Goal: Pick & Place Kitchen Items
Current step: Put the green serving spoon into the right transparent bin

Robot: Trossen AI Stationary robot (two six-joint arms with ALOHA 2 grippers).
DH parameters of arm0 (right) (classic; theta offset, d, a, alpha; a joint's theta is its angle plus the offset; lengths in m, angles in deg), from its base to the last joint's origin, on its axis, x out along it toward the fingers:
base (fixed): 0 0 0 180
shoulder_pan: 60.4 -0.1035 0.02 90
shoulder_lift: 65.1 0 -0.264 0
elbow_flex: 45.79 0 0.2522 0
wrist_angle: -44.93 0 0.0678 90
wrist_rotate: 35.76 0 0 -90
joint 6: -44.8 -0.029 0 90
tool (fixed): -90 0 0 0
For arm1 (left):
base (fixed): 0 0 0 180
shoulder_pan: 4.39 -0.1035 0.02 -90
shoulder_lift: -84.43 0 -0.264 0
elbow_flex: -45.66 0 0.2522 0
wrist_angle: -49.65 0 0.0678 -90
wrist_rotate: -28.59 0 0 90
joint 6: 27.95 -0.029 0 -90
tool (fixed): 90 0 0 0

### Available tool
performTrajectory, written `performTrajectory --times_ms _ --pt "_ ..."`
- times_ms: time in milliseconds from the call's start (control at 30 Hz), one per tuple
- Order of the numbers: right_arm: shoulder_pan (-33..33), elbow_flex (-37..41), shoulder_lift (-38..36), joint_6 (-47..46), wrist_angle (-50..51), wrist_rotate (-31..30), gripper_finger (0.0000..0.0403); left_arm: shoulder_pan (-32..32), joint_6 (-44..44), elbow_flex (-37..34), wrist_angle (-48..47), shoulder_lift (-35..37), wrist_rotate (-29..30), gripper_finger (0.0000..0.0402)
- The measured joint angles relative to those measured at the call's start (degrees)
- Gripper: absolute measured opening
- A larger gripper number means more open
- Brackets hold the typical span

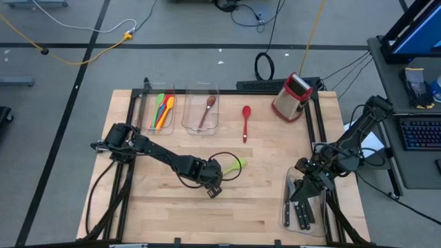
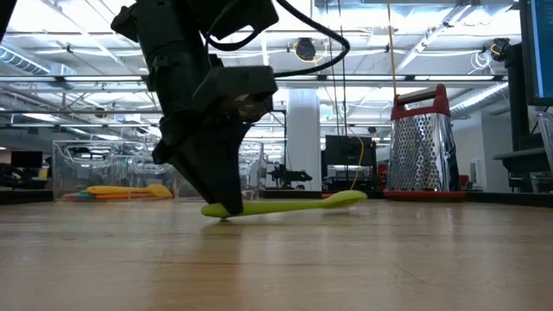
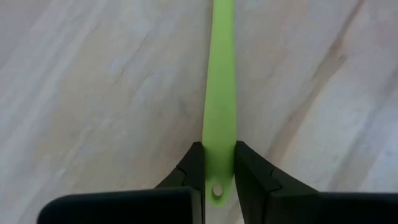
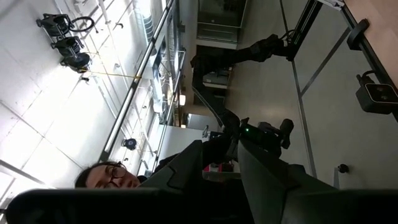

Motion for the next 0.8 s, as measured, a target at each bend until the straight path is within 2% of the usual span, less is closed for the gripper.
performTrajectory --times_ms 433,600,800 --pt "0.0 0.0 -0.02 0.02 -0.12 0.0 0.0095 0.04 -0.84 0.04 5.69 4.12 -0.27 0.0043" --pt "0.0 -0.01 -0.02 0.02 -0.6 0.0 0.0095 -0.32 -1.29 0.08 7.24 8.05 1.26 0.0043" --pt "0.0 -0.01 -0.02 0.08 -0.44 0.0 0.0095 -1.99 -1.22 0.11 6.7 15.15 6.43 0.0043"
